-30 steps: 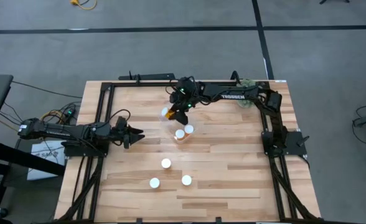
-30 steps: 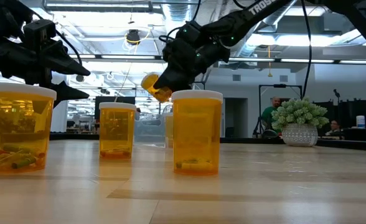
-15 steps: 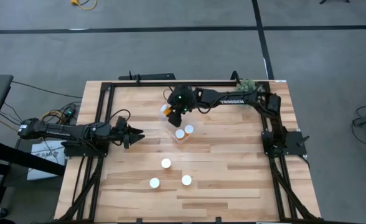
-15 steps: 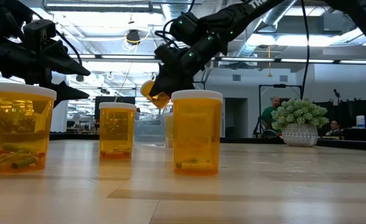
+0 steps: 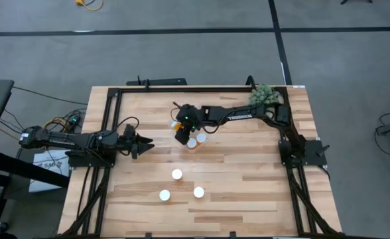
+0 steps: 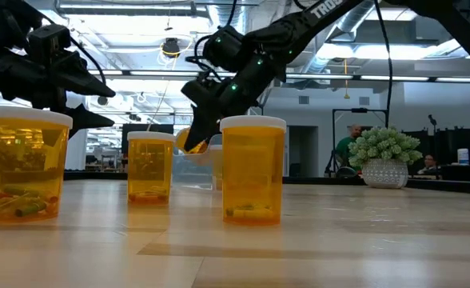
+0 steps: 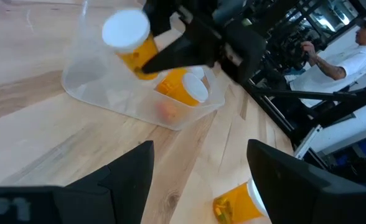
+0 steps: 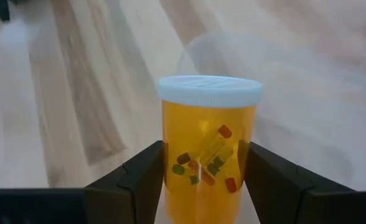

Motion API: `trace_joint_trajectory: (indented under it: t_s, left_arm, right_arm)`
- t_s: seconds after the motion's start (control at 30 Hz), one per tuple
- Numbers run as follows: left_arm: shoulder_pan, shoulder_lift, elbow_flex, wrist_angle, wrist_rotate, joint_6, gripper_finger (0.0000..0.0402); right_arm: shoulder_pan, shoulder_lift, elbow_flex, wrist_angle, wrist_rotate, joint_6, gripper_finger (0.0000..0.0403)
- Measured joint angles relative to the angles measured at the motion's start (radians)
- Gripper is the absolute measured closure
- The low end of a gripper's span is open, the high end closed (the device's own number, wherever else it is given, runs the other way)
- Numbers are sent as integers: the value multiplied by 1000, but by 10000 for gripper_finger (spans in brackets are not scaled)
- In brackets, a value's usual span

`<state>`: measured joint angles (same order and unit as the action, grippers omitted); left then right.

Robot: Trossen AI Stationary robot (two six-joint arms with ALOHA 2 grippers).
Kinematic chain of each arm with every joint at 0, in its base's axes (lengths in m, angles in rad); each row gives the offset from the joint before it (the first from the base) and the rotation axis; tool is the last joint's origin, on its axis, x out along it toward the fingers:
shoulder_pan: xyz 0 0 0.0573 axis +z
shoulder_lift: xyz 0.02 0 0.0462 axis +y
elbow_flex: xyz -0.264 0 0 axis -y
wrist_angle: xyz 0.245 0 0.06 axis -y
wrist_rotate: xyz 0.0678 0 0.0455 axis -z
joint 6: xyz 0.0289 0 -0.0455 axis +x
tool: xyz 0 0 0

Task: Pick and place pill bottles into a basket
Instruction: Put the orange medicine bottle into the transparent bin

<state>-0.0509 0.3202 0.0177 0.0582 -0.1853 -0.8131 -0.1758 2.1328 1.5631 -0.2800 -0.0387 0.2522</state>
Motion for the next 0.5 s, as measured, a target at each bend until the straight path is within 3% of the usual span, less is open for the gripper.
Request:
trace_joint_trajectory:
  t_s: [0.27,0.5]
  left_arm:
    - [0,0,0,0,13,8,155]
    - [0,0,0,0,12,8,155]
  right_arm:
    - [5,0,1,3,22,5,207]
    - [-3,0,1,38,26,10,184]
